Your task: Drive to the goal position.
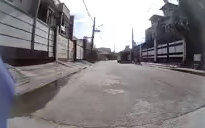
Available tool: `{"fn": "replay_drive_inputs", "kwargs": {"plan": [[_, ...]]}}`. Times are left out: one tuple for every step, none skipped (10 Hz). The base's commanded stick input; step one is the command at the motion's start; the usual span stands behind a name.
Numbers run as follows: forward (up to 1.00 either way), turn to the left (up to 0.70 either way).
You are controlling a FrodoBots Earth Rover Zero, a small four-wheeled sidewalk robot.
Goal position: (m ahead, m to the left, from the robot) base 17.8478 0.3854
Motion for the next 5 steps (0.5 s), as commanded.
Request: {"fn": "replay_drive_inputs", "kwargs": {"plan": [[0.70, 0.00], [0.70, 0.00], [0.70, 0.00], [0.70, 0.00], [0.70, 0.00]]}}
